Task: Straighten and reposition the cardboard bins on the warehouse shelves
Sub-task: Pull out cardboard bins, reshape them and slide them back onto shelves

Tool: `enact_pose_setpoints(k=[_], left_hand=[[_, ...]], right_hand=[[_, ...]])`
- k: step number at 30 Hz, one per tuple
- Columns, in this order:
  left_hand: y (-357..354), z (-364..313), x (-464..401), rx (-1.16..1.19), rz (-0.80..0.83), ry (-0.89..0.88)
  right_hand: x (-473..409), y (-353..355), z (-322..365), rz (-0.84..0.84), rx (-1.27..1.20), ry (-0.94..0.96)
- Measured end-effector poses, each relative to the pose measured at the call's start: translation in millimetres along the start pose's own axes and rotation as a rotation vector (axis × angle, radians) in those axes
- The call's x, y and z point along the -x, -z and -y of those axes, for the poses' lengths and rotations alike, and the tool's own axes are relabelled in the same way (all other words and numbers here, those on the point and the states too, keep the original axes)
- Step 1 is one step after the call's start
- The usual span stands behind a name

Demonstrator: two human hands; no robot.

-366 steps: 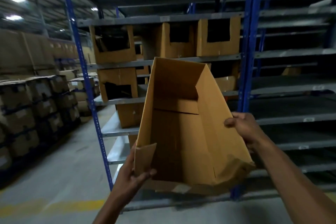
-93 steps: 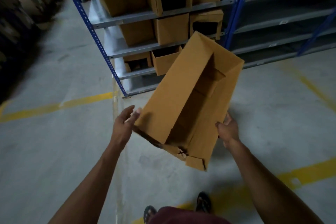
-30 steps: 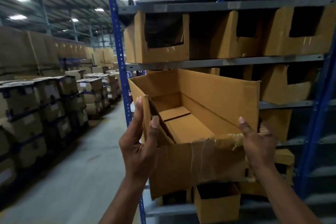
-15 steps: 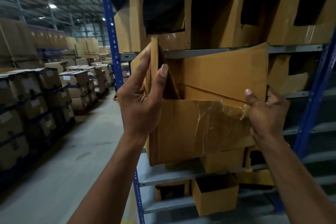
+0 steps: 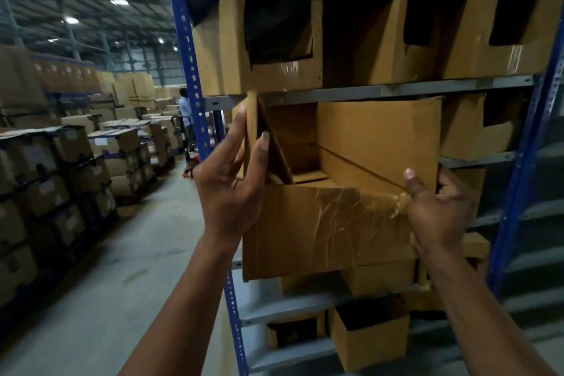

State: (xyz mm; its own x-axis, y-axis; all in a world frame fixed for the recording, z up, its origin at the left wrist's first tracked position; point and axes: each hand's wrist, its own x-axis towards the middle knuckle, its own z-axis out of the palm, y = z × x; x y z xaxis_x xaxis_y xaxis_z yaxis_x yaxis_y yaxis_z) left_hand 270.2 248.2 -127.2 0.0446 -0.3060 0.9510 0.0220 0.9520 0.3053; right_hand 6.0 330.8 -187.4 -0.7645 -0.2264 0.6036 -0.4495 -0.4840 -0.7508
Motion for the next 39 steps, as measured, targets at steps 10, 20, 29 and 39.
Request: enact_pose_setpoints(k=[10, 20, 29, 39], left_hand=[[2.3, 86.4, 30.0, -0.236, 0.085, 0.148], [-16.9, 184.9, 122.8, -0.285, 0.387, 0.231], [-60.4, 263.0, 82.5, -0.418, 0.211, 0.506], [-66.7, 341.0, 180.5, -0.533, 0.234, 0.904]], right_hand=[[-9.3, -68.6, -49.8, 0.152, 0.317, -0.121], [26.0, -98.7, -167.0, 0.487, 0.516, -0.059], [-38.8, -174.0, -231.9, 0.597, 0.574, 0.078], [7.0, -193.6, -328.4, 0.420, 0.404, 0.062]])
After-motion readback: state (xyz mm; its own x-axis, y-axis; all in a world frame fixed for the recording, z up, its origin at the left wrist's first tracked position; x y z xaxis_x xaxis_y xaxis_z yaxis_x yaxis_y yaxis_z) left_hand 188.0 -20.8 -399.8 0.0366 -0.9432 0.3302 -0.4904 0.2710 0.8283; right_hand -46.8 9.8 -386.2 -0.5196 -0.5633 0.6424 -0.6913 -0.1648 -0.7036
